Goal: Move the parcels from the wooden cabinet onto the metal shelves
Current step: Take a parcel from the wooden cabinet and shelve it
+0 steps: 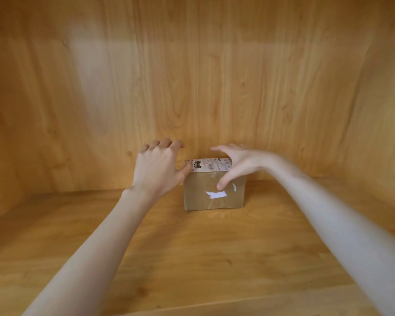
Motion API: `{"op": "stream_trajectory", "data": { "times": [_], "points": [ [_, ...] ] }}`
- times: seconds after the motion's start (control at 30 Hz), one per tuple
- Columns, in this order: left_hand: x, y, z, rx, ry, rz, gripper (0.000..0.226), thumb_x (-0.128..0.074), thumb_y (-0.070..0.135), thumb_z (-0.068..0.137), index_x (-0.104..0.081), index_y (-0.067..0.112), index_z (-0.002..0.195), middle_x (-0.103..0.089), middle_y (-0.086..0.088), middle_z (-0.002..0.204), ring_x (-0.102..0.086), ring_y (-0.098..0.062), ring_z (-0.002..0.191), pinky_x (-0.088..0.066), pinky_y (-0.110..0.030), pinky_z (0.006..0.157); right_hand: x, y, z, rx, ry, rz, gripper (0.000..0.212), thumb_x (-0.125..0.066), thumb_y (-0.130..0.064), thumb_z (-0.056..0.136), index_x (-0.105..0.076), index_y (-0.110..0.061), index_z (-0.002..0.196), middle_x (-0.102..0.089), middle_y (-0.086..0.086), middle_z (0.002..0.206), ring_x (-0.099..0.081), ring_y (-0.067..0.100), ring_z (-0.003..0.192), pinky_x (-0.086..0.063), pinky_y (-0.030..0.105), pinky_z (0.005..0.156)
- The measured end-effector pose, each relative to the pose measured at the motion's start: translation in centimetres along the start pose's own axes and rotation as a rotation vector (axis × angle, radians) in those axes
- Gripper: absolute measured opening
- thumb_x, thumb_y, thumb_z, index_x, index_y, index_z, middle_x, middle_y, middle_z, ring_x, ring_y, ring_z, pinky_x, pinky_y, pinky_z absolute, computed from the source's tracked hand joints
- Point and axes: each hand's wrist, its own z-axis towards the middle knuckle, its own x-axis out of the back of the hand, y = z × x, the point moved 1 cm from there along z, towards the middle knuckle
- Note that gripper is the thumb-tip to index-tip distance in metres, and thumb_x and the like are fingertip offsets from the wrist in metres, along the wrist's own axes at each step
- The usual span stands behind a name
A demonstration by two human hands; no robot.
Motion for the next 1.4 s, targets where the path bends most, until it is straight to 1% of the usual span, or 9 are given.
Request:
{"op": "stream_trajectory", "data": {
  "times": [0.17,0.3,0.4,0.57,0.73,0.87,1.0,1.17,1.4],
  "points": [
    [0.1,-0.4,-0.3,0.02,-0.013,0.016,0.043,-0.062,0.048,0.076,-0.069,0.015,0.102,-0.07,-0.005,0.088,-0.065,-0.032,0.078,-0.046,-0.035,0.066,-0.5,0.3,2.2,0.03,-0.085,-0.025,0.113,-0.083,-0.045,0.066,-0.011,-0.031,0.153,-0.015,-0.004,0.158,-0.021,0.019,0.144,-0.026,0.039,0.115],
    [0.6,-0.6,-0.7,0.034,-0.005,0.009,0.048,-0.053,0.051,0.077,-0.069,0.015,0.102,-0.07,-0.005,0.088,-0.065,-0.033,0.079,-0.047,-0.037,0.067,-1.3,0.7,2.1,0.047,-0.009,0.002,0.114,-0.087,-0.045,0.058,-0.019,-0.032,0.15,-0.026,-0.002,0.151,-0.025,0.022,0.139,-0.03,0.044,0.112],
    [1.4,-0.5,-1.2,0.045,0.009,0.013,0.052,-0.043,0.052,0.076,-0.069,0.015,0.101,-0.07,-0.005,0.087,-0.065,-0.033,0.078,-0.047,-0.036,0.065,-1.4,0.4,0.4,0.056,0.172,-0.023,0.115,-0.087,-0.044,0.058,-0.019,-0.03,0.15,-0.023,0.004,0.151,-0.014,0.031,0.142,-0.023,0.052,0.114],
    [2.7,0.3,-1.8,0.059,0.024,-0.005,0.047,-0.05,0.041,0.072,-0.068,0.014,0.106,-0.07,-0.007,0.092,-0.064,-0.034,0.082,-0.046,-0.036,0.067,-0.4,-0.8,-3.8,0.131,0.688,-0.226,0.113,-0.08,-0.057,0.059,-0.02,-0.025,0.15,-0.035,0.005,0.133,-0.03,0.025,0.122,-0.034,0.042,0.101],
    [3.8,1.4,-2.7,0.032,0.043,-0.048,0.047,-0.051,0.039,0.072,-0.067,0.014,0.109,-0.07,-0.007,0.096,-0.064,-0.034,0.086,-0.045,-0.036,0.068,0.1,-1.4,-7.3,0.185,0.909,-0.343,0.105,-0.08,-0.049,0.063,-0.028,-0.019,0.149,-0.039,0.009,0.133,-0.033,0.025,0.123,-0.03,0.038,0.098],
    [4.4,2.0,-3.4,0.019,0.037,-0.069,0.039,-0.063,0.035,0.077,-0.065,0.014,0.11,-0.069,-0.006,0.098,-0.063,-0.033,0.089,-0.042,-0.036,0.071,-0.1,-1.9,-9.2,0.164,1.03,-0.351,0.1,-0.082,-0.046,0.061,-0.036,-0.017,0.146,-0.045,0.012,0.13,-0.036,0.028,0.118,-0.034,0.041,0.095],
    [5.1,2.8,-4.1,0.011,0.045,-0.094,0.039,-0.066,0.034,0.078,-0.065,0.015,0.112,-0.069,-0.006,0.101,-0.062,-0.033,0.091,-0.03,-0.034,0.069,-0.1,-2.1,-10.9,0.137,1.048,-0.353,0.1,-0.082,-0.045,0.061,-0.036,-0.017,0.145,-0.045,0.013,0.13,-0.037,0.029,0.118,-0.036,0.043,0.097],
    [5.5,3.5,-4.5,-0.004,0.044,-0.146,0.039,-0.067,0.031,0.076,-0.065,0.013,0.111,-0.069,-0.007,0.099,-0.063,-0.034,0.089,-0.043,-0.035,0.069,-0.5,-1.9,-12.6,0.101,1.025,-0.393,0.102,-0.082,-0.047,0.061,-0.035,-0.017,0.146,-0.045,0.012,0.13,-0.038,0.028,0.117,-0.035,0.041,0.095],
    [5.8,5.6,-4.9,-0.026,0.032,-0.207,0.042,-0.066,0.033,0.078,-0.063,0.015,0.115,-0.068,-0.006,0.103,-0.061,-0.034,0.093,-0.042,-0.034,0.069,-1.1,-0.8,-14.8,0.062,1.046,-0.429,0.101,-0.082,-0.045,0.058,-0.038,-0.017,0.144,-0.047,0.013,0.128,-0.037,0.028,0.116,-0.037,0.042,0.092]
  ]
}}
